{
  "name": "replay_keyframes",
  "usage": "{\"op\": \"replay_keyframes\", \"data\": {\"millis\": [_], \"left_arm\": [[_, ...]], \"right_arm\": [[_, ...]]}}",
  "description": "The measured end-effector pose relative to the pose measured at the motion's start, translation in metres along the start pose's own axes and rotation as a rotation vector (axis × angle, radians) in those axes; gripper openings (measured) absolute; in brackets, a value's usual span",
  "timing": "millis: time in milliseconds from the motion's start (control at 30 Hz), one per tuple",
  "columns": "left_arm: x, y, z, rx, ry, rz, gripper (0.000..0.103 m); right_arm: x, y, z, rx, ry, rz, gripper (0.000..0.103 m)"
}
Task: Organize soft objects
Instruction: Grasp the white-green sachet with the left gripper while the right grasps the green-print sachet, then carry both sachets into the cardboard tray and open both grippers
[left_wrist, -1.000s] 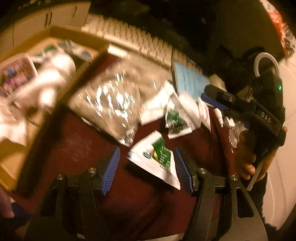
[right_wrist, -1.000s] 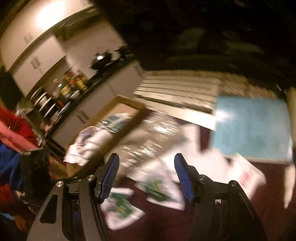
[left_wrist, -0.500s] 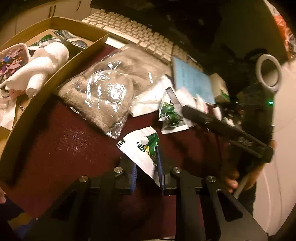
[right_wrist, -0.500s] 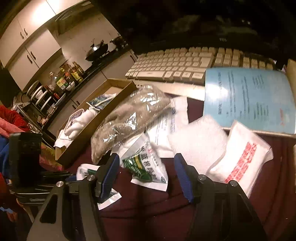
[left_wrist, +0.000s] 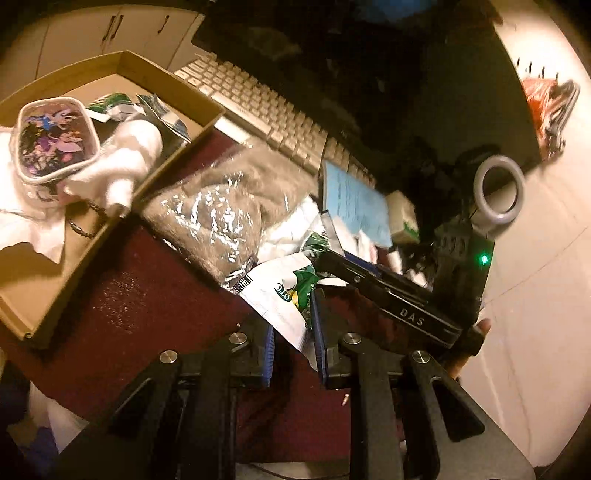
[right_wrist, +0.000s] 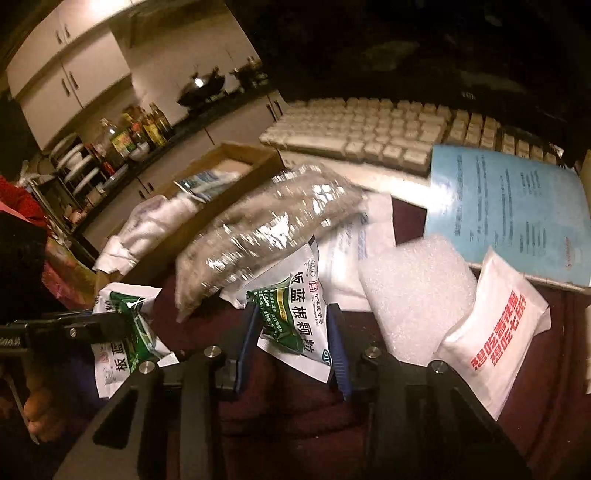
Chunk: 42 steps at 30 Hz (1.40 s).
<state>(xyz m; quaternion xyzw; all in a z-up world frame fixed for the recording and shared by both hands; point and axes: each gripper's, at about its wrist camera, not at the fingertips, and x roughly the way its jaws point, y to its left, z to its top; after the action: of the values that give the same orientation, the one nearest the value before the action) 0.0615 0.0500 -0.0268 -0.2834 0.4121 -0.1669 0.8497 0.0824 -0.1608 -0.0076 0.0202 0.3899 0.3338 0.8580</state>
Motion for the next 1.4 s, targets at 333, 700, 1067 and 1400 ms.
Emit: {"op": "replay_keyframes", "data": {"millis": [333, 700, 1067, 1400], "left_arm": [[-0.026, 0.014, 0.012, -0.047, -0.076, -0.013, 0.016], [-0.045, 0.026, 0.017, -0.069, -0.119, 0.01, 0.016], [-0.065, 0.03, 0.037, -0.049, -0.161, 0.004, 0.016], [-0.08, 0.062, 0.088, -0.134, -0.23, -0.006, 0.016]], "right_arm": [[-0.012, 0.006, 0.002, -0.005, -0.096, 0.053, 0.036], [-0.01, 0.013, 0.002, -0.021, -0.097, 0.036, 0.036], [-0.013, 0.048, 0.023, -0.03, -0.098, 0.054, 0.036], [0.039, 0.094, 0.093, -0.007, -0.063, 0.094, 0.036]]}}
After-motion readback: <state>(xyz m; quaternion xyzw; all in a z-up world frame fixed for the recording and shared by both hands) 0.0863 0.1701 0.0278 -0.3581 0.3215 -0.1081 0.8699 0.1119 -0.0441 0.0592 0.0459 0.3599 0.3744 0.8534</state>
